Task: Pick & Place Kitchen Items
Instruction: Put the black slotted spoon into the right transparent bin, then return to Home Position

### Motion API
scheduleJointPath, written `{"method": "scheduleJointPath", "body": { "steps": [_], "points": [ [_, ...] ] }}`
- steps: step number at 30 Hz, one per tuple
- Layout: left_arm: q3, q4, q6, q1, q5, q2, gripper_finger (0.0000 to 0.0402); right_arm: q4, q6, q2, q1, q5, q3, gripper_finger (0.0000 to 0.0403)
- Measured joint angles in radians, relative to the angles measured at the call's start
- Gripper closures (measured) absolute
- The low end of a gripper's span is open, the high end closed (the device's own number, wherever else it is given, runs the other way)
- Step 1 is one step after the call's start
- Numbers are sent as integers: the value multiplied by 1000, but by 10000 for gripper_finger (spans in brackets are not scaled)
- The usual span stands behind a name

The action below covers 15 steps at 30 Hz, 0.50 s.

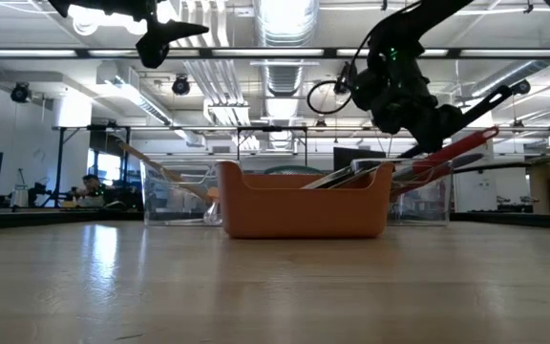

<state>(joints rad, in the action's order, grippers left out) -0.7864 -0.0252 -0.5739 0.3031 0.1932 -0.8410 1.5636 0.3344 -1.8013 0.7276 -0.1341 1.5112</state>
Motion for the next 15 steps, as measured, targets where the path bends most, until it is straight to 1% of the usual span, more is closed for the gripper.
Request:
{"method": "scheduleJointPath", "body": {
  "steps": [5,6,11,15],
  "points": [
    [0,6,4,0,0,0,138,-8,1,-18,-1,1,0,332],
    [1,6,14,0,0,0,138,-9,1,-16,-1,1,0,321],
    [2,6,42,0,0,0,138,-15,6,22,0,3,0,232],
    [2,5,40,0,0,0,138,-25,16,86,-4,2,1,189]
  ]
}}
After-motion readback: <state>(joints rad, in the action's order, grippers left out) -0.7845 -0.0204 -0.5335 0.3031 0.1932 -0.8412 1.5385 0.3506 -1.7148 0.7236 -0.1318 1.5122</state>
